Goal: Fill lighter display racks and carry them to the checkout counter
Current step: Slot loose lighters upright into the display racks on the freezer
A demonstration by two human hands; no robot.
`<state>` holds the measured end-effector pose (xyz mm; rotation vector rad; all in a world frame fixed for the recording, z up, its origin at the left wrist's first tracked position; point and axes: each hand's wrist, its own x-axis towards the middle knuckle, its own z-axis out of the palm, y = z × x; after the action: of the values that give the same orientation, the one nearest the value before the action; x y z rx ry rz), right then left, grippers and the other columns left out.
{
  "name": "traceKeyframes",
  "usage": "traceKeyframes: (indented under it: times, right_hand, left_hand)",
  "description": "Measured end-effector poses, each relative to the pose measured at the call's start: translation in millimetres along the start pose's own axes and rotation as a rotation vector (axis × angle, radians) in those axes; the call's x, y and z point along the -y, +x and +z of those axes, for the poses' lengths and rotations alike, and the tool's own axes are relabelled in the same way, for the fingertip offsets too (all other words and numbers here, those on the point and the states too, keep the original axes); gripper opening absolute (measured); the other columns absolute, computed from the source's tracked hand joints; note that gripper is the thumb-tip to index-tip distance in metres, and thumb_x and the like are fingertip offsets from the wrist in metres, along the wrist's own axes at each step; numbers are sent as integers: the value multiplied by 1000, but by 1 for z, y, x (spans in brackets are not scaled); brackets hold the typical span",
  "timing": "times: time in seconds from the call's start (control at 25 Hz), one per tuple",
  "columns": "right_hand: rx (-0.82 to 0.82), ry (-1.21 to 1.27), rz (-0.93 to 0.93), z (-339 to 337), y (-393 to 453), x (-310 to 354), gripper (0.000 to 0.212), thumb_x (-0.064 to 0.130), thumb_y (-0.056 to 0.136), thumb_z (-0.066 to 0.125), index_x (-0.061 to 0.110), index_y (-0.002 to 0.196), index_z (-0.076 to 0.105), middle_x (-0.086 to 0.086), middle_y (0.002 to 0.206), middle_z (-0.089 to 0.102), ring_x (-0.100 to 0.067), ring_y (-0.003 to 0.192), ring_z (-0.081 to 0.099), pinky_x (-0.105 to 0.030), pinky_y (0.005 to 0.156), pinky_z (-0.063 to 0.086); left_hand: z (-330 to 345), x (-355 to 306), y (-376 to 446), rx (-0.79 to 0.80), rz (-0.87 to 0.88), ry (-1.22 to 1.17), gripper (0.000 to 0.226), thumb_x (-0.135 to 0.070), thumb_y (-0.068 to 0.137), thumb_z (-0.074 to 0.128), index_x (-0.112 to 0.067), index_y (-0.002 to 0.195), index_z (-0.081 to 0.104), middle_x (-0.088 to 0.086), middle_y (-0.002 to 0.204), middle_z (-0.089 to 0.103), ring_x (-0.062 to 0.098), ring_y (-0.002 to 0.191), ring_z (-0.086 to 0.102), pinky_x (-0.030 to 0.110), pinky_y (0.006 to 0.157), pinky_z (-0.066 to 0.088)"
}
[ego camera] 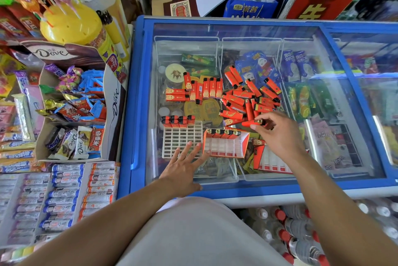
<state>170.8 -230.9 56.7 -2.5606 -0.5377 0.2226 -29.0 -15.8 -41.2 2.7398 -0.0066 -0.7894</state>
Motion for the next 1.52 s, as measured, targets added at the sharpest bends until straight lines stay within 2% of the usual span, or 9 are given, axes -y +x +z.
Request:
traceKeyframes:
  times: [0.08,0.24,0.36,0.52,0.72,0.84,1.08,1.36,1.52]
  right_hand:
    - [38,31,1,-16,-10,6,25,50,83,74,30,94,63,21,93,60,-1,77,57,-25,64,45]
    - [248,-91,4,-17,-10,4,34,54,82,73,30,106,69,15,89,64,-7,78,59,-27,64,41]
    - [195,-88,-1,4,-13,0,36,50,82,76,30,112,70,11,92,68,-7,78,62,-27,67,50]
    - [71,-69,-42,31,-15,1,27,46,82,77,32,103,69,8,95,73,-13,76,67,-35,71,57]
    - [45,-83,-46,41,-10,-5,22,41,81,79,31,96,67,16,91,62,-5,71,56,-23,52,38]
    - [64,-98,-21,42,-5,-3,23,45,81,79,33,98,68,20,81,58,-1,66,54,-21,49,31]
    - [127,-94,-54,36,-9,-9,30,43,81,79,35,109,71,19,100,69,-4,83,62,-21,64,45]
    - [54,-95,-69,31,-14,-13,19,36,83,79,32,101,73,15,94,70,-1,75,60,-17,59,40]
    - [-3,-111,-64,36,-15,-11,17,38,84,78,30,99,73,13,93,73,-8,73,65,-22,58,45]
  left_hand:
    - [1,0,1,5,-3,11,110,-64,92,57,-46,139,-41,-2,161,-36,25,146,-37,52,124,-12]
    - [1,-1,1,-1,-15,32,109,-64,92,57,-41,148,-34,0,162,-35,27,147,-35,51,124,-13]
    - [0,-3,0,-4,-17,20,107,-63,92,57,-41,151,-30,-1,162,-34,27,147,-35,50,123,-14]
    - [-2,-4,0,-5,-23,-10,106,-60,92,59,-41,154,-25,-2,163,-32,25,148,-34,49,122,-15]
    - [-1,-5,0,-15,-27,-42,105,-59,92,60,-43,155,-22,-3,164,-30,24,148,-34,47,121,-16]
    - [-2,-5,-1,-16,-26,-40,105,-58,92,60,-43,155,-23,-4,164,-30,24,148,-34,47,120,-17]
    - [-3,-5,-1,-3,-29,-31,105,-58,92,60,-42,155,-23,-3,163,-31,24,148,-34,47,121,-15]
    - [-3,-6,-1,-3,-29,-20,108,-59,91,61,-42,154,-26,-4,162,-33,25,148,-34,46,118,-18]
    - [-3,-6,-1,-6,-29,-19,108,-60,91,60,-42,154,-26,-3,162,-34,25,148,-34,46,119,-17]
